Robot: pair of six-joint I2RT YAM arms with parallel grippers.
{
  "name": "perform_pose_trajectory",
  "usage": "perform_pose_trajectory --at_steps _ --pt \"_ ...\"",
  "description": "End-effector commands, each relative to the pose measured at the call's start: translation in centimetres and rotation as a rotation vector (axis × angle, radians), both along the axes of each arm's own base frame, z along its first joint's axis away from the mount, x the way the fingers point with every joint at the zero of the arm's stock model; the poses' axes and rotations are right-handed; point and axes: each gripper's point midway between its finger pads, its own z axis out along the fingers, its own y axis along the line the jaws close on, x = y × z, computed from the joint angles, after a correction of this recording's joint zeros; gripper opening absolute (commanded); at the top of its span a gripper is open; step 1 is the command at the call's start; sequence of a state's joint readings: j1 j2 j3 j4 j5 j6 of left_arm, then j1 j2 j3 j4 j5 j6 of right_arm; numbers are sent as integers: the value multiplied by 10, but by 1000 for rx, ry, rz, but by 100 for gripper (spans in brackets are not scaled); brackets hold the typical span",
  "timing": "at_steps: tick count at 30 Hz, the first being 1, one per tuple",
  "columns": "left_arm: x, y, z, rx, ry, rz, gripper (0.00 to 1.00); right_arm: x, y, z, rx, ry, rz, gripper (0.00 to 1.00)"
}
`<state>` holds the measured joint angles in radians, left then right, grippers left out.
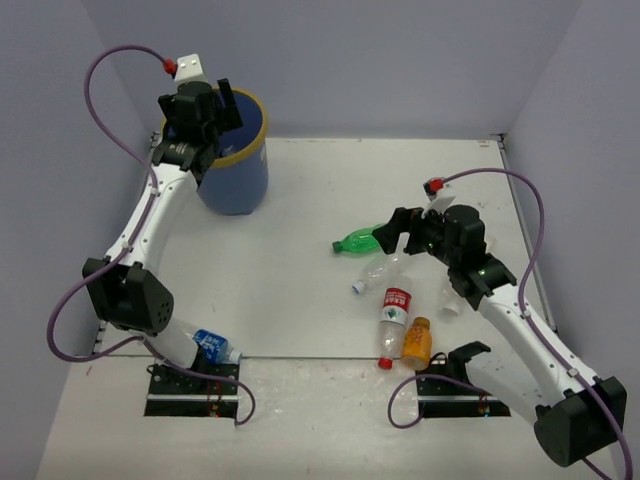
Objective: Put the plastic bottles in the bin
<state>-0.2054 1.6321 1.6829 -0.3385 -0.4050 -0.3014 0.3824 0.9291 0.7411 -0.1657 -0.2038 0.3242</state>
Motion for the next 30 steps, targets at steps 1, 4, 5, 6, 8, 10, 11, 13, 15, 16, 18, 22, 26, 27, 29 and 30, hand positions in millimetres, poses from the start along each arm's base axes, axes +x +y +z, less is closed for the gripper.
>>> perform_pose_trajectory --at_steps 1,4,5,6,8,10,11,13,15,16,18,22,26,27,29,30 --pt "-24 -15 59 -27 -118 -122 100 10 7 36 -118 -177 107 99" --pt "-47 -21 81 -46 -178 -186 100 14 7 41 -216 -223 168 99" --pt "-52 -26 84 -59 -188 -215 100 19 5 45 -284 -295 194 99" --pt "-57 -31 85 -74 -195 -244 100 22 3 49 -345 -361 224 99" --pt "-71 -38 88 -120 -200 -286 100 24 6 52 -432 -452 300 99" --pt "-88 -45 89 -180 -209 -324 100 27 7 50 -514 -506 368 99" --pt "-96 -53 82 -210 -201 -366 100 29 8 50 -559 -531 401 99" --pt "-120 -62 87 -267 -232 -396 100 35 7 42 -616 -507 438 99" --pt "-136 -72 65 -307 -218 -418 100 44 7 36 -645 -485 447 99" --pt "-150 -79 45 -329 -211 -433 100 50 10 32 -687 -506 484 99" --pt "-168 -87 -4 -352 -156 -439 100 57 13 26 -706 -512 513 99" --pt "-199 -93 -71 -440 -39 -425 100 58 25 -3 -706 -462 655 99" --pt "-225 -100 -121 -499 50 -456 100 58 35 -36 -689 -383 765 99" --pt "-229 -100 -126 -514 59 -455 100 56 37 -43 -686 -364 791 99" --pt "-235 -99 -145 -518 110 -440 100 60 37 -56 -695 -314 818 99" --pt "-236 -98 -154 -516 135 -431 100 64 35 -67 -712 -268 824 99"
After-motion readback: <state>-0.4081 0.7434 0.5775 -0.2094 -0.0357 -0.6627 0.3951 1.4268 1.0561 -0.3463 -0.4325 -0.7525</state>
